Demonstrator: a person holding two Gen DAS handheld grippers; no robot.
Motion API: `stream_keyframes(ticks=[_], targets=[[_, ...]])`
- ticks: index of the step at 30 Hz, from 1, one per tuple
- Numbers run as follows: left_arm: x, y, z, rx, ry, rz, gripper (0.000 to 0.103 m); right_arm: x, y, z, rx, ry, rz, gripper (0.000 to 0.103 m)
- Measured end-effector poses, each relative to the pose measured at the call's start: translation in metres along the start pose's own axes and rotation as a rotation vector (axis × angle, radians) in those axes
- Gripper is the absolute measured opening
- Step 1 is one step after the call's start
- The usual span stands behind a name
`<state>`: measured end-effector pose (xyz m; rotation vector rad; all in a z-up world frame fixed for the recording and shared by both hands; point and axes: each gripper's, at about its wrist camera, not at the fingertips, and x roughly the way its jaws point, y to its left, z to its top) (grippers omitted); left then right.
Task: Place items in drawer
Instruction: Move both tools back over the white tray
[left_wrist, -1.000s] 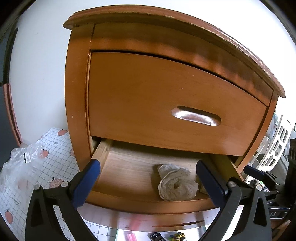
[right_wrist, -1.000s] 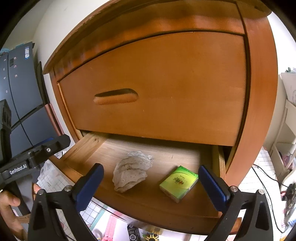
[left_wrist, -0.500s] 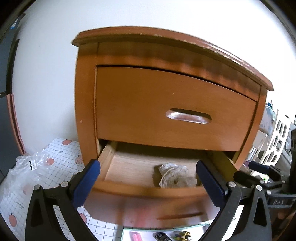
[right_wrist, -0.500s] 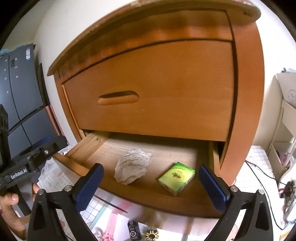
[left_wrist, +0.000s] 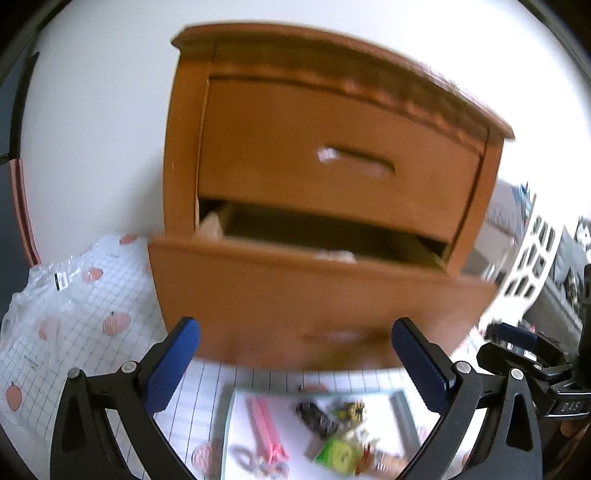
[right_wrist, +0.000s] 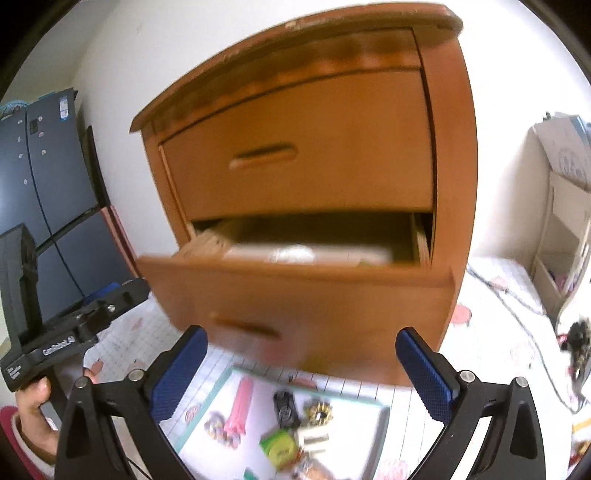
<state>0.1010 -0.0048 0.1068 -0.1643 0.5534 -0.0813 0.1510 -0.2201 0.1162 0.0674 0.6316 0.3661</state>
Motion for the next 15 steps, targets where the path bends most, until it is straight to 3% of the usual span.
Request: stream_keyframes(ticks=[9, 15], targets=[[0.027, -0.008, -0.040, 0.049, 0.203, 0.002, 0.103, 0.013, 0.003, -0.050, -0.048, 0.161, -0.009, 0.103], [0.058, -0.004, -0.075, 0.061, 0.406, 0.023, 0.103, 0.052, -0.013, -0.087, -0.013, 0.366, -0.024, 0.103]])
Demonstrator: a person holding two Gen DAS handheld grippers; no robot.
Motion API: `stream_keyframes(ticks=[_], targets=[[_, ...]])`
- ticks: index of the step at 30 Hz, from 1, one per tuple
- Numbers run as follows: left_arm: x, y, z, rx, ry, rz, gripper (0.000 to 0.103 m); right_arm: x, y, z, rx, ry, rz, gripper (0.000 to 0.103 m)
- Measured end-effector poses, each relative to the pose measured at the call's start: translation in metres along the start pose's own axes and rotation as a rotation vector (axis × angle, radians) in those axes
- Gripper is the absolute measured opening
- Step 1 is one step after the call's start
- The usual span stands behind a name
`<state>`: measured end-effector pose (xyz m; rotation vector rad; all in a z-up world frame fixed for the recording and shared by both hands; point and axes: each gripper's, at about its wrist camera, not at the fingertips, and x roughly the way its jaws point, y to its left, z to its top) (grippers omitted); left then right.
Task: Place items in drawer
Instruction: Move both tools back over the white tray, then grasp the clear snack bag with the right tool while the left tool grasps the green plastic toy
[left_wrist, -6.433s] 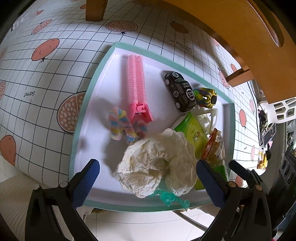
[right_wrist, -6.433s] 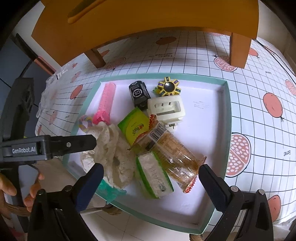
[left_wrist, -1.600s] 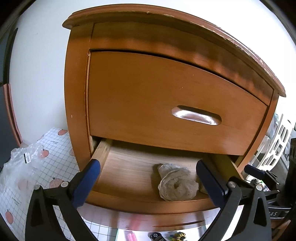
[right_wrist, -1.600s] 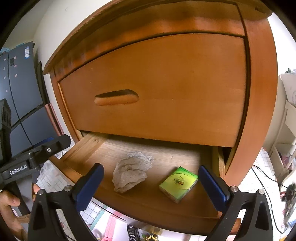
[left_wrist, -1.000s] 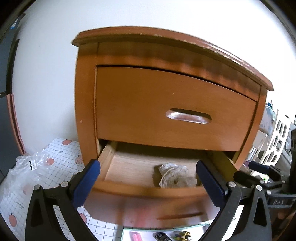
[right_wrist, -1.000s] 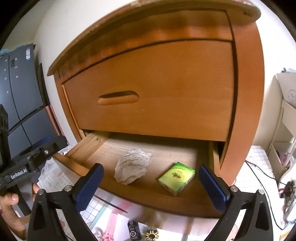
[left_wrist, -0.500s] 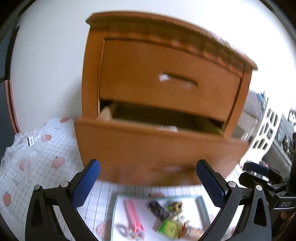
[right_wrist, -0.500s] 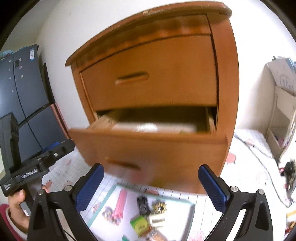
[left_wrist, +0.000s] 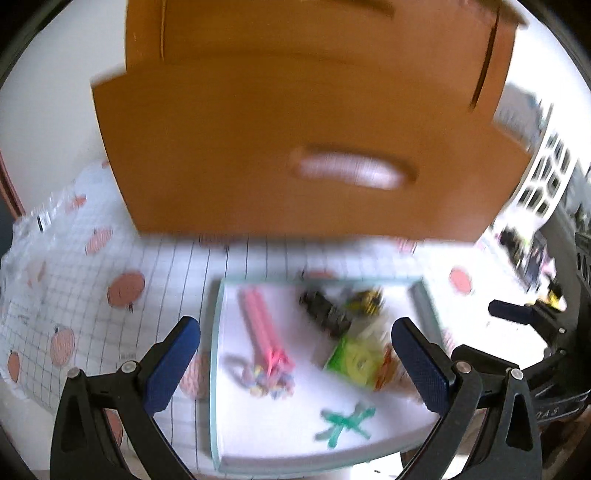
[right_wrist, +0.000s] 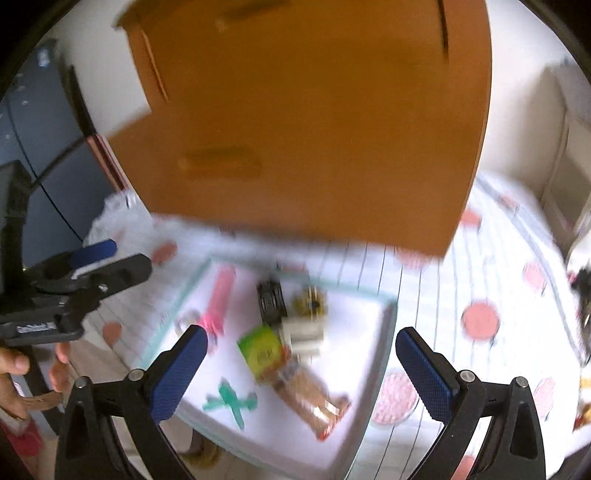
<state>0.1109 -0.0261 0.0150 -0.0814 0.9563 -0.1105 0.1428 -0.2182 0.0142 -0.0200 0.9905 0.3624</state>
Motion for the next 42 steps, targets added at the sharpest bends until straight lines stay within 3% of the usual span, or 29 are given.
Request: stream_keyframes(ticks=[4, 7, 11, 14, 22, 28, 35, 42], targets=[[0.028, 0.002, -0.016, -0.011, 0.152, 0.010, 0.103, 0.034, -0.008, -0.017, 0.032, 0.145, 0.004, 0.103], [0.050, 0.005, -0.032, -0.027, 0.276, 0.063, 0.103, 0.054, -0.011, -0.027, 0.042, 0.219, -0.002, 0.103], [0.069, 0.012, -0.045, -0.112, 0.395, -0.002, 0.103, 0.070, -0.013, -0.036, 0.039, 0.279, -0.027, 0.103], [0.076, 0.013, -0.052, -0.143, 0.443, -0.026, 0.103, 0.079, -0.012, -0.039, 0.036, 0.300, -0.032, 0.103], [0.080, -0.001, -0.061, -0.090, 0.513, -0.020, 0.103, 0.093, -0.004, -0.045, -0.031, 0.358, -0.038, 0.102], [0.091, -0.006, -0.064, -0.095, 0.540, -0.019, 0.103, 0.103, 0.000, -0.046, -0.074, 0.367, -0.064, 0.087], [0.093, -0.010, -0.070, -0.097, 0.571, -0.034, 0.103, 0.107, -0.002, -0.045, -0.067, 0.372, -0.047, 0.061], [0.097, -0.033, -0.075, -0.030, 0.591, -0.046, 0.103, 0.109, -0.011, -0.042, -0.007, 0.390, -0.036, 0.056]])
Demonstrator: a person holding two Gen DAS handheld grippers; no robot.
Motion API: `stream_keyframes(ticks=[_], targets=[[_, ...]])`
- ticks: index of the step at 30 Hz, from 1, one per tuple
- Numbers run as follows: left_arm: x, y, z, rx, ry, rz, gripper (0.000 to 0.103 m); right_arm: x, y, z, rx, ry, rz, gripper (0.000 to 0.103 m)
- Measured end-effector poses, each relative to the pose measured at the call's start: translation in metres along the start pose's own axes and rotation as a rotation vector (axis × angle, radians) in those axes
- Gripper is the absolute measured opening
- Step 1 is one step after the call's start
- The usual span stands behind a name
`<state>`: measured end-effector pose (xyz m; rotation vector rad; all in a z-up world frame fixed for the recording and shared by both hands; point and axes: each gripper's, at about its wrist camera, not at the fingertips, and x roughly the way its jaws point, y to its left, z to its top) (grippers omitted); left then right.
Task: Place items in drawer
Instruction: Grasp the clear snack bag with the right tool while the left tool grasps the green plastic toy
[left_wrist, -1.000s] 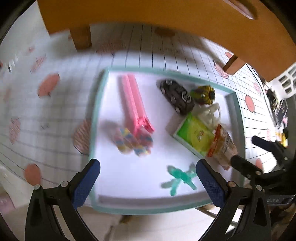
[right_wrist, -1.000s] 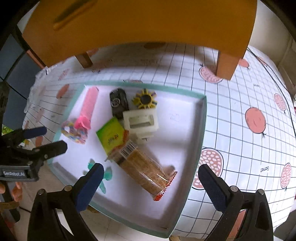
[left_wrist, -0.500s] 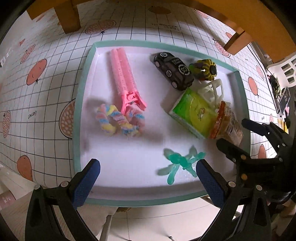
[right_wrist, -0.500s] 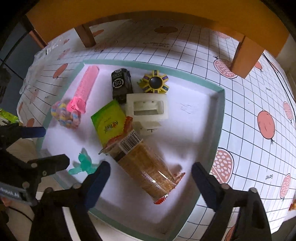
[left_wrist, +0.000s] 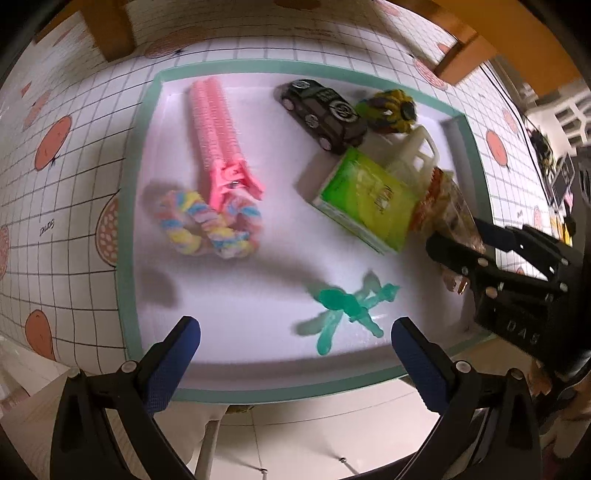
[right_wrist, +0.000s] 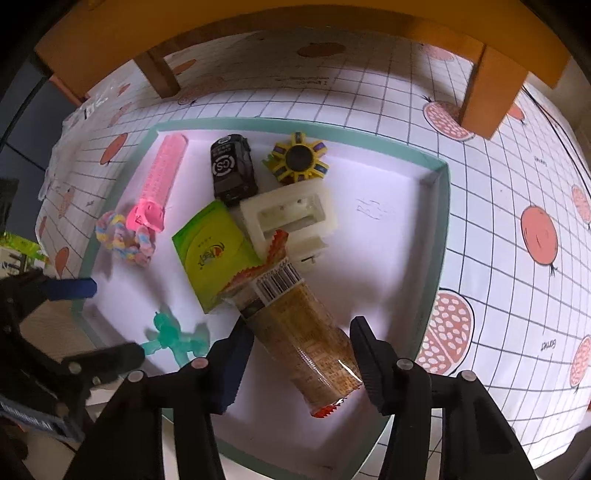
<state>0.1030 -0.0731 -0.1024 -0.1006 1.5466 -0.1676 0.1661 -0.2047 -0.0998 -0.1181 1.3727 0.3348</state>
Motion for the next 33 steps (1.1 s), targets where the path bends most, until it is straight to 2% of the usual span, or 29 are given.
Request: stream_keyframes(ticks=[12, 15, 20, 23, 30, 33], targets=[[0.022, -0.063, -0.001, 0.150, 0.021, 0.120, 0.102, 0.001, -0.025, -0.004, 0.113, 0.069, 0.046, 0.054], [0.027, -0.075, -0.001, 0.176, 0.021, 0.151, 0.095, 0.001, -0.027, -0.007, 0.122, 0.077, 0.047, 0.054], [0.038, -0.087, -0.003, 0.188, 0.043, 0.150, 0.080, 0.002, -0.032, -0.011, 0.135, 0.083, 0.046, 0.054], [0.042, -0.093, -0.005, 0.203, 0.039, 0.167, 0.079, 0.005, -0.029, -0.012, 0.136, 0.085, 0.042, 0.054], [0.037, -0.082, -0.005, 0.198, 0.020, 0.161, 0.074, 0.015, -0.024, -0.015, 0.140, 0.099, 0.024, 0.054], [0.031, -0.080, -0.006, 0.181, -0.002, 0.158, 0.065, 0.017, -0.022, -0.016, 0.145, 0.097, 0.024, 0.054]])
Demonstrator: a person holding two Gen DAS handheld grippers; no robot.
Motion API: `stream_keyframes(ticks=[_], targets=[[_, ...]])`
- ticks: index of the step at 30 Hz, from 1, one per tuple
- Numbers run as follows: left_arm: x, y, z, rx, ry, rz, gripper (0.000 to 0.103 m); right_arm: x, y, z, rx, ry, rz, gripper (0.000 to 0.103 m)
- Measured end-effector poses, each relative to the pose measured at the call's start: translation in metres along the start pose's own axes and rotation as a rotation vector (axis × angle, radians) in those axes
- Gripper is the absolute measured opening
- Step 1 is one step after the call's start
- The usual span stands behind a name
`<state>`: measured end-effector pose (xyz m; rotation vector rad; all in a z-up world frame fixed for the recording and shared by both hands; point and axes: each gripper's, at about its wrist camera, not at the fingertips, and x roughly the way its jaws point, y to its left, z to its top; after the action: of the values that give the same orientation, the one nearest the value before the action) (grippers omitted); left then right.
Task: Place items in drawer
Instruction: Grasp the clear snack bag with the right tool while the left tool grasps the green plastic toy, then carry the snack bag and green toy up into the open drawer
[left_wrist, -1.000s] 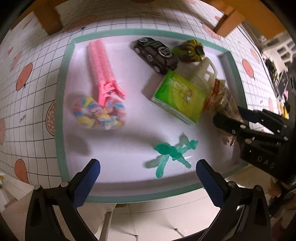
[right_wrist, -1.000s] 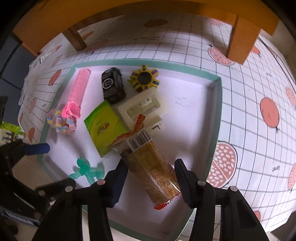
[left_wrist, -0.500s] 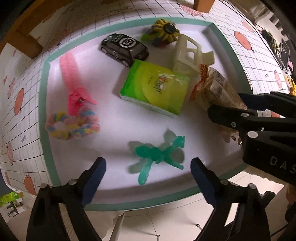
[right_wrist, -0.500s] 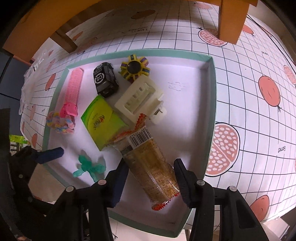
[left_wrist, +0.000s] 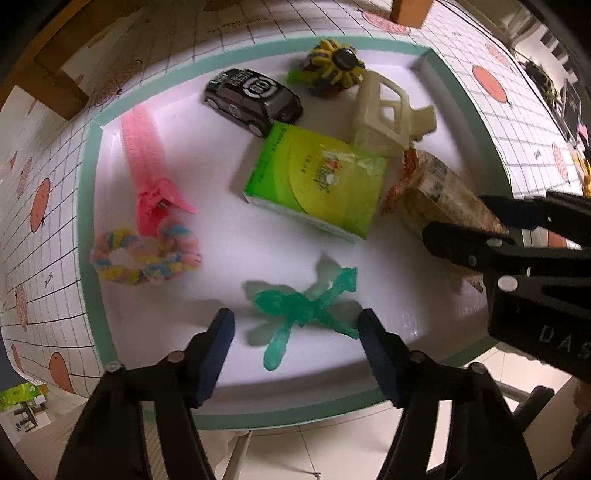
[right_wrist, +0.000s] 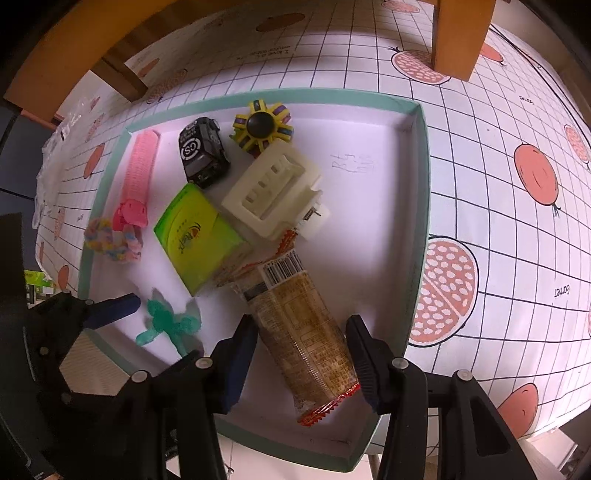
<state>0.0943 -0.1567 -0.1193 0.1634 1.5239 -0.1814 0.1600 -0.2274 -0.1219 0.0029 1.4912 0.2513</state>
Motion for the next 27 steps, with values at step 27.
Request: stream_keyframes(ticks=[27], targets=[[-0.025, 0.073, 0.012, -0.098, -0.117, -0.069, 0.036, -0.021, -0.005, 0.002, 0.011, -0.033, 0.041, 0.047]])
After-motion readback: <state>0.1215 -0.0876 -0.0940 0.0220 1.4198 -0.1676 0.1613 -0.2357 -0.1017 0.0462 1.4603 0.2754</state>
